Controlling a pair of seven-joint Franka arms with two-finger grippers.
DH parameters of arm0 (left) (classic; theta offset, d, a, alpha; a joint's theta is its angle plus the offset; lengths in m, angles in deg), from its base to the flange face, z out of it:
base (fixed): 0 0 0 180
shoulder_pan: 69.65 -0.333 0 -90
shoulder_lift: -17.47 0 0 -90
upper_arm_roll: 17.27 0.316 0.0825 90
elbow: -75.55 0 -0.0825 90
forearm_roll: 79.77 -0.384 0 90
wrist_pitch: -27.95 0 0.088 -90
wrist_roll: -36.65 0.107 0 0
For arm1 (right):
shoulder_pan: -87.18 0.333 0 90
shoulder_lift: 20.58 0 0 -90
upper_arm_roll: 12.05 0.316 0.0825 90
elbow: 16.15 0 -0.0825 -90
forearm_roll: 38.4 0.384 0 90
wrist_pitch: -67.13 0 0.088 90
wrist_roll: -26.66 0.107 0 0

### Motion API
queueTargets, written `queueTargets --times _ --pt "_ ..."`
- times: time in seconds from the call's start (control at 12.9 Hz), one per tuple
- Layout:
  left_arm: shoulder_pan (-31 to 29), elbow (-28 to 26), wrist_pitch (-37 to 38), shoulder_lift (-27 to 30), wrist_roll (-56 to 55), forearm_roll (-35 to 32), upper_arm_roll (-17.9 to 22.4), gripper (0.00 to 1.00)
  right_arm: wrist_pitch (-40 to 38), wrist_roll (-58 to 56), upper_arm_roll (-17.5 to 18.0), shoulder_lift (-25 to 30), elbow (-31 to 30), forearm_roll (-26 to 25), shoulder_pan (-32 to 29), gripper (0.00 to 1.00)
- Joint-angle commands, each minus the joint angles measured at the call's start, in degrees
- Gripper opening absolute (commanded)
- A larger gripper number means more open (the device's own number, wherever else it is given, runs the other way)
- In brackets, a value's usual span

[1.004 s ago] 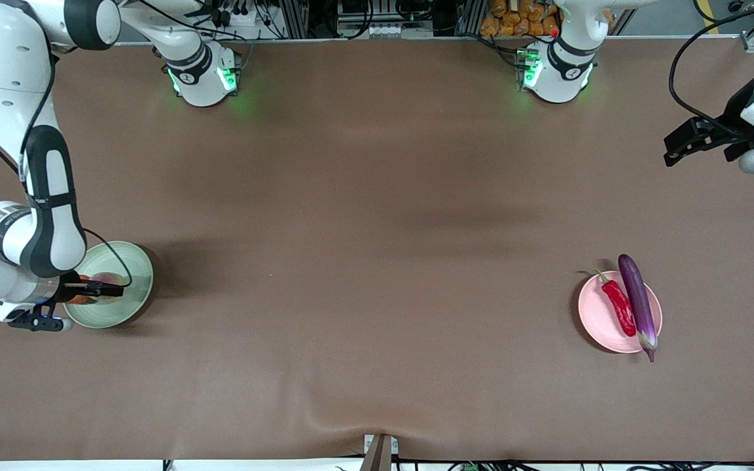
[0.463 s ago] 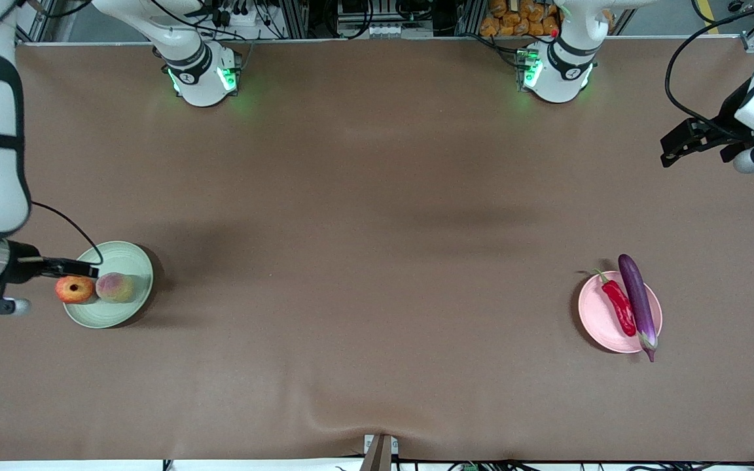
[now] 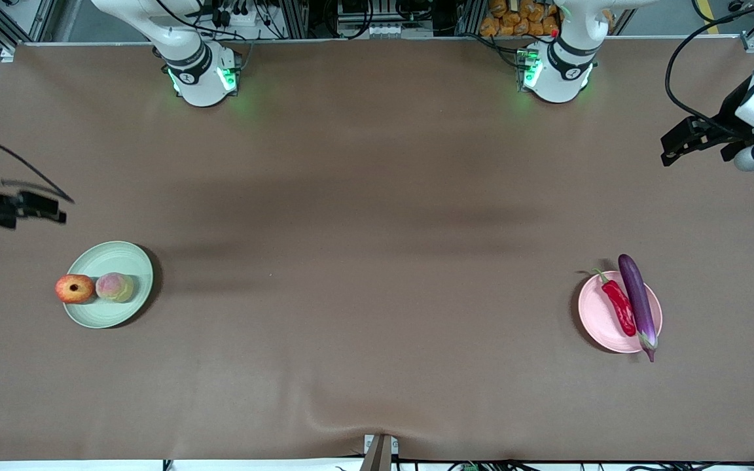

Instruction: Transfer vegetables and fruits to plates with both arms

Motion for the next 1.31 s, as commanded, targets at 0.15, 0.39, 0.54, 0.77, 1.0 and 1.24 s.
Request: queueTargets --times 0.15,0.39,0.54,0.77,1.0,1.24 --pt "-0.34 -1.19 0.61 2.32 0.59 1.22 -0.91 1.0 -5.58 8.17 3.81 8.27 -2.32 -1.68 0.49 1.0" --pt "-0.34 -1.19 0.96 2.32 0.33 1.13 -1.61 1.0 -9.8 10.44 3.89 10.56 -1.36 -4.05 0.76 1.0" --pt "-0.34 -1.19 1.05 2.49 0.15 1.13 -1.7 1.0 -11.57 12.3 4.15 11.26 -1.18 -4.06 0.76 1.0" --pt "-0.43 -0.49 2.01 3.02 0.93 1.31 -1.7 1.0 -12.1 11.61 4.77 11.97 -1.18 -4.06 1.2 1.0" --pt "-0.43 1.18 2.1 2.67 1.2 1.31 -1.7 1.0 -10.18 11.34 4.68 11.44 -1.18 -4.14 1.02 1.0" --pt "-0.52 2.94 2.1 2.06 0.94 1.31 -1.62 1.0 -7.18 9.85 4.68 10.82 -1.18 -4.15 0.93 1.0"
